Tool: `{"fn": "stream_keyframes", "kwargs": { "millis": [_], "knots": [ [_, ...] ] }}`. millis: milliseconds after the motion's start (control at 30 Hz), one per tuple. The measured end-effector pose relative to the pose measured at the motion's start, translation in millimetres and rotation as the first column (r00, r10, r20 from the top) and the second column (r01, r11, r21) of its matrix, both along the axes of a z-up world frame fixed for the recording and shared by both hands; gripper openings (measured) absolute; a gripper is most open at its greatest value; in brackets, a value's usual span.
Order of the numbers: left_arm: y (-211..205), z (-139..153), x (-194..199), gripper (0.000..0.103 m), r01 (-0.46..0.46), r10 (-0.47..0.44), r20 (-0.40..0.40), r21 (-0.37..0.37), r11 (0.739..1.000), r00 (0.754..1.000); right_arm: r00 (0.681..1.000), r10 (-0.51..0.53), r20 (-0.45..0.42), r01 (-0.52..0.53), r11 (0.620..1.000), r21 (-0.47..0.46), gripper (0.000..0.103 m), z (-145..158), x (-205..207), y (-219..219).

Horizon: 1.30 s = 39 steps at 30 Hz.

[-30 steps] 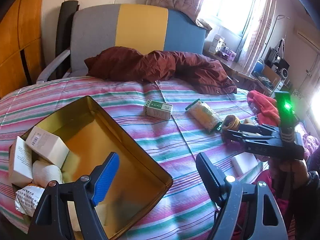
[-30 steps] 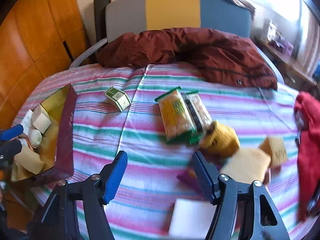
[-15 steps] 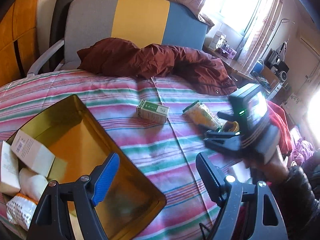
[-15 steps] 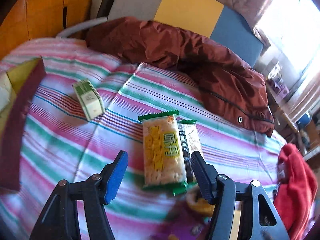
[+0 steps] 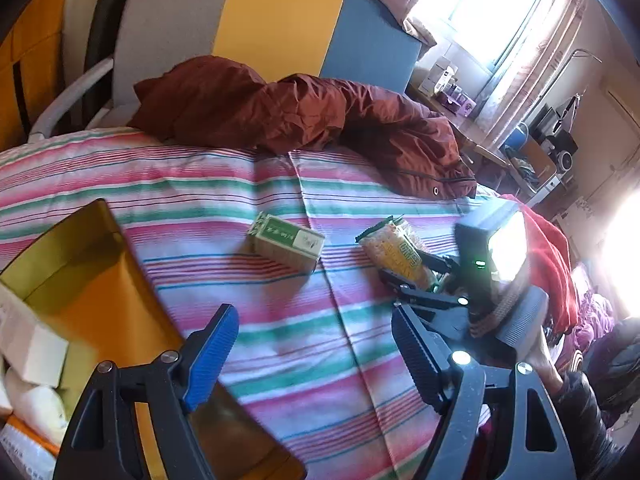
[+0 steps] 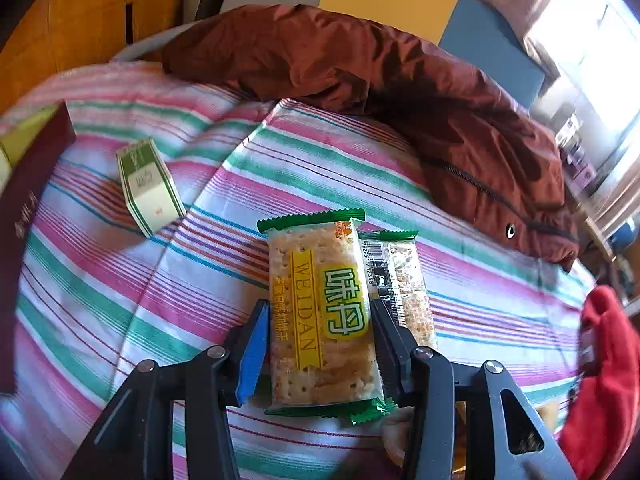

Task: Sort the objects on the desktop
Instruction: 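Grasp the green WEIDAN cracker packet with the right gripper while the left gripper grasps the small green box, then carry the cracker packet and green box to the gold tray and release both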

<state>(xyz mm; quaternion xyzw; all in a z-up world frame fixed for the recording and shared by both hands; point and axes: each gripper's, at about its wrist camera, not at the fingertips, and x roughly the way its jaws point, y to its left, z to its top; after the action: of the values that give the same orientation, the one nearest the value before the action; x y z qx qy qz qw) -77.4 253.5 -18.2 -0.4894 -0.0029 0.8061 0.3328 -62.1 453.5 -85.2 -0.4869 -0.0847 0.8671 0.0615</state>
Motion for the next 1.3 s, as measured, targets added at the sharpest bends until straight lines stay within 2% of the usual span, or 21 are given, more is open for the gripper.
{"fn": "stream_keyframes", "kwargs": {
  "millis": [133,200,267,333,500,633,867,900,933,967,1033,1300],
  "knots": [
    [19.9,-11.6,-23.3,0.080,-0.015,0.013,0.086,0.027,1.000,0.996,0.999,-0.037,-0.022,0.034,0.995,-0.091,0.049,10.2,1.8,12.9],
    [29.1,-16.7,-34.5,0.080,-0.039,0.038,0.081,0.006,0.999,0.996,0.998,-0.054,-0.034,0.050,0.990,-0.129,0.049,14.6,3.5,18.9],
    [40.7,-21.2,-41.9,0.080,-0.028,0.030,0.032,-0.060,0.998,0.999,0.997,-0.064,-0.044,0.057,0.987,-0.149,0.049,18.4,4.7,21.9],
    [53.8,-27.8,-47.8,0.081,0.028,-0.028,0.003,-0.141,0.990,1.000,0.996,-0.070,-0.057,0.059,0.983,-0.172,0.049,23.3,5.7,24.2],
    [77.5,-42.2,-58.0,0.086,0.149,-0.180,-0.072,-0.316,0.937,0.981,0.995,-0.055,-0.082,0.039,0.981,-0.191,0.049,32.1,7.4,20.1],
    [87.6,-58.2,-69.9,0.087,0.219,-0.253,-0.049,-0.364,0.905,0.966,0.996,-0.040,-0.081,0.023,0.980,-0.197,0.049,32.7,7.4,17.4],
    [95.3,-73.5,-80.7,0.087,0.254,-0.295,-0.043,-0.400,0.881,0.955,0.997,-0.032,-0.066,0.018,0.979,-0.205,0.049,29.2,5.7,15.0],
    [95.7,-75.5,-81.4,0.083,0.260,-0.302,-0.043,-0.402,0.878,0.952,0.997,-0.030,-0.064,0.016,0.979,-0.204,0.049,28.8,5.5,14.4],
    [94.8,-77.2,-82.7,0.076,0.266,-0.302,-0.036,-0.387,0.883,0.952,0.998,-0.026,-0.062,0.013,0.980,-0.200,0.049,28.0,5.1,13.4],
    [93.0,-77.2,-84.0,0.074,0.264,-0.294,-0.030,-0.362,0.894,0.955,0.998,-0.023,-0.060,0.010,0.980,-0.199,0.049,27.5,5.0,12.4],
    [89.4,-75.6,-85.9,0.073,0.255,-0.277,-0.023,-0.323,0.911,0.961,0.998,-0.017,-0.056,0.006,0.981,-0.196,0.049,26.3,4.7,11.3],
    [72.3,-51.7,-64.7,0.073,0.208,-0.235,-0.074,-0.267,0.941,0.969,0.998,-0.018,-0.068,0.003,0.976,-0.219,0.049,29.2,6.3,11.1]
  ]
}}
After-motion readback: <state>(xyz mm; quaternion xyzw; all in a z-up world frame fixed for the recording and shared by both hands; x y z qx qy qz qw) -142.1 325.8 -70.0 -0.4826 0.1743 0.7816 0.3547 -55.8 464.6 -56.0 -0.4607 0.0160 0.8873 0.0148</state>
